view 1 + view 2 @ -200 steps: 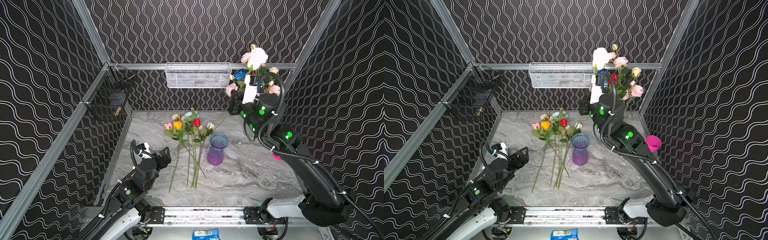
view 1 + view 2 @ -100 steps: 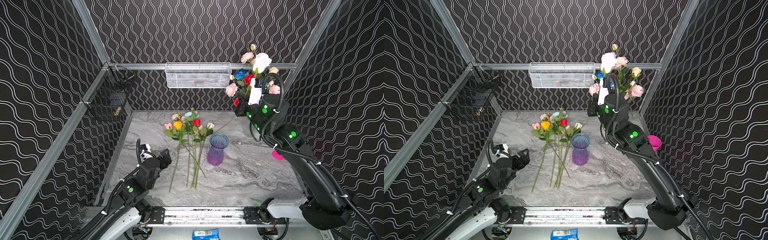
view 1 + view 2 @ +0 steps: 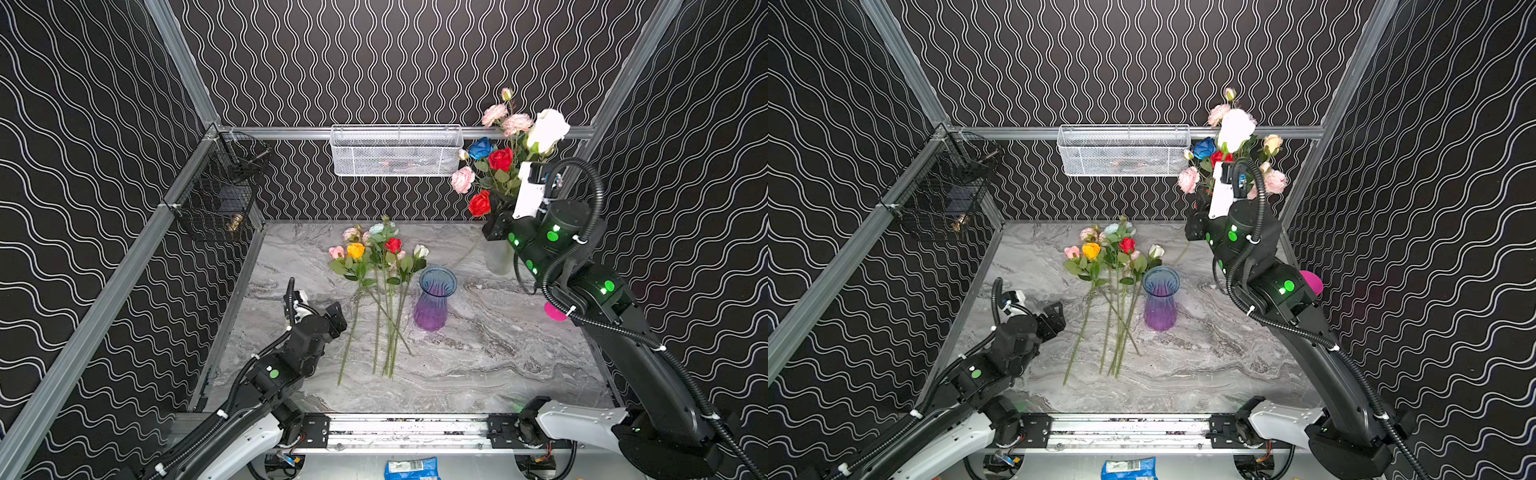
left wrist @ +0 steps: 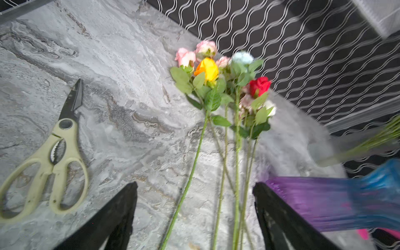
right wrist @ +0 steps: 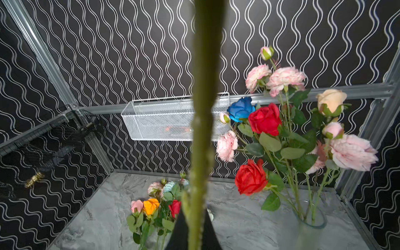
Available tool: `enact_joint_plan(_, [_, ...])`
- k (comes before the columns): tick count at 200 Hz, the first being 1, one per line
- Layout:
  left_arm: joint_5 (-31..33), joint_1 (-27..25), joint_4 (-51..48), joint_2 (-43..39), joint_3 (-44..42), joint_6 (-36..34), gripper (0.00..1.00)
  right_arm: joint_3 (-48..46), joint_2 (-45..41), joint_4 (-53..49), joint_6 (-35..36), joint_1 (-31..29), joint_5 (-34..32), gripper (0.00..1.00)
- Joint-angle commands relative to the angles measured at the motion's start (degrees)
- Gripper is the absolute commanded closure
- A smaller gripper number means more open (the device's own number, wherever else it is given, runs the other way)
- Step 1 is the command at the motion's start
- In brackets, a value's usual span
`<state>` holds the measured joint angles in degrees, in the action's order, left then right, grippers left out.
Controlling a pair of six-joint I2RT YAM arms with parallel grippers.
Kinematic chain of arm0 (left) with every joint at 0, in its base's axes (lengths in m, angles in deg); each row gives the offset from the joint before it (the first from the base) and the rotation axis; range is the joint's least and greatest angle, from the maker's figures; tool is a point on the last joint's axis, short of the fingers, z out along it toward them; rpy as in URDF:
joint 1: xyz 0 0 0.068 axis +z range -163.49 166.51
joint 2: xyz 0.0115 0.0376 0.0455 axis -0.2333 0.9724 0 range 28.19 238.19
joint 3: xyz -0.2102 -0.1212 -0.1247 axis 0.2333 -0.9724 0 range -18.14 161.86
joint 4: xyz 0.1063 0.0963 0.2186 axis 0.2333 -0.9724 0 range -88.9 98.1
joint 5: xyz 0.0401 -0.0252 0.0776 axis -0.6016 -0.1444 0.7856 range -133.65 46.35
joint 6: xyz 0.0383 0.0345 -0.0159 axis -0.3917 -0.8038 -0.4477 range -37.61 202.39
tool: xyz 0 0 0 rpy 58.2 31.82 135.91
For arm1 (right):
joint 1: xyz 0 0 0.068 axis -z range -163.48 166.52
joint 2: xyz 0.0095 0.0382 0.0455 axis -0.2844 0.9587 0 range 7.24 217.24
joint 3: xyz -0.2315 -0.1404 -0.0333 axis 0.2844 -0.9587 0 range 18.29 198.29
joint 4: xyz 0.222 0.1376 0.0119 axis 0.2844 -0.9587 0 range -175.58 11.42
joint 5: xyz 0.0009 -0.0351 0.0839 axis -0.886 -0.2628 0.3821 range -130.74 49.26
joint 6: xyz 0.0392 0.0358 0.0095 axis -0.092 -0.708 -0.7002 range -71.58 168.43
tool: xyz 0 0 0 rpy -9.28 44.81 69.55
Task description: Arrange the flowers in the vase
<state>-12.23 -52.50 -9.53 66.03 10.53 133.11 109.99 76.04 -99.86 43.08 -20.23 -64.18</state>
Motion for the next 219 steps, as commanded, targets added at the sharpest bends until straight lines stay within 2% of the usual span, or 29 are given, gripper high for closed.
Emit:
enact_joint_plan(1, [0.17,0.04,2.26,2.41,0.54,-1.89,0.13,-3.01,0.60,2.72,-1.01,0.08,1.68,0.98])
enact_joint_plan(35, [-5.25,0.11,4.71,7.74,0.95,-5.47,0.13,-7.63,3.58,4.52,-3.14,0.28,6.26,0.97])
enact_joint_plan(64, [-14.10,0.11,8.35,13.21,1.49,-10.99,0.14,-12.34,5.44,7.49,-3.68,0.55,7.37,0.72])
enact_joint_plan(92, [-18.25,0.15,10.42,19.01,3.15,-13.03,0.15,-12.31,7.55,6.80,-3.97,1.06,6.97,0.57])
enact_joint_plan(140, [-20.16,0.14,14.39,28.35,6.24,-15.61,0.17,-12.74,4.15,4.81,-4.87,1.06,6.83,0.54])
enact_joint_plan(165, [-19.26,0.15,14.85,35.14,9.70,-17.42,0.19,-15.36,-0.30,5.19,-5.38,1.07,9.95,0.52])
enact_joint_plan(181, [-19.51,0.13,14.37,40.05,13.08,-18.85,0.25,-16.79,-2.89,5.16,-5.88,1.07,11.89,0.51])
enact_joint_plan(219, [-24.13,0.11,16.20,49.42,19.74,-22.40,0.42,-20.36,-8.00,4.43,-7.81,1.07,11.53,0.53])
